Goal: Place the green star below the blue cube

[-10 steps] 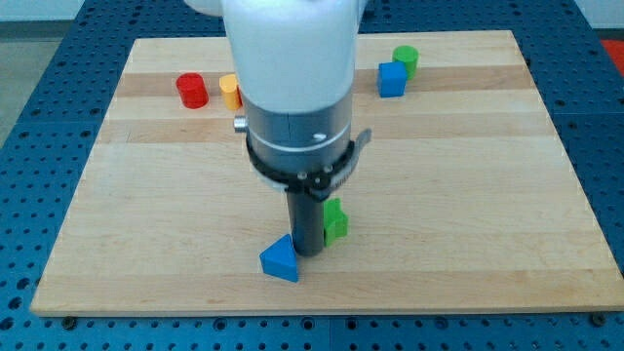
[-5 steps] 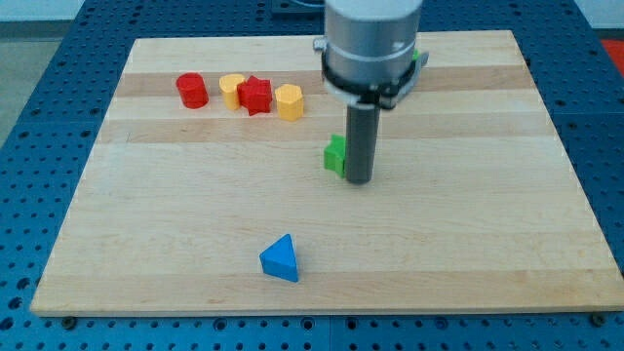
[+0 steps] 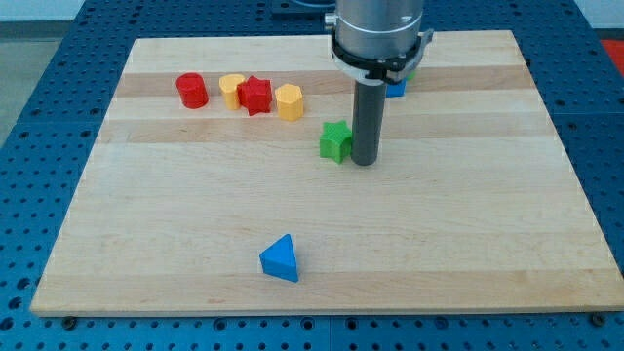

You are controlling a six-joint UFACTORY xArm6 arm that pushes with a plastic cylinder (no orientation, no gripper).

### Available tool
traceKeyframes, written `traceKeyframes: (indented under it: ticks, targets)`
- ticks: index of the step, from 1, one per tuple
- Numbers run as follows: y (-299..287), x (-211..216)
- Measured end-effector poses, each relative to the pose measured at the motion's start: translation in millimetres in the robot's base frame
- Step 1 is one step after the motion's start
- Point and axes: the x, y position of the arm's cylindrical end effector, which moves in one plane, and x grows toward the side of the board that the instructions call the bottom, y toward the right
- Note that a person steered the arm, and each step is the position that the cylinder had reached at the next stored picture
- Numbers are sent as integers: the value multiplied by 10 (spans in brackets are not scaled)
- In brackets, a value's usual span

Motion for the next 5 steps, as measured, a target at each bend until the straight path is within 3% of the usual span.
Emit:
traceKeyframes:
  ticks: [1,2,4,5]
  targets:
    - [-551,142]
    - [-753,-122]
    - [52,-751]
    - [-140,-469]
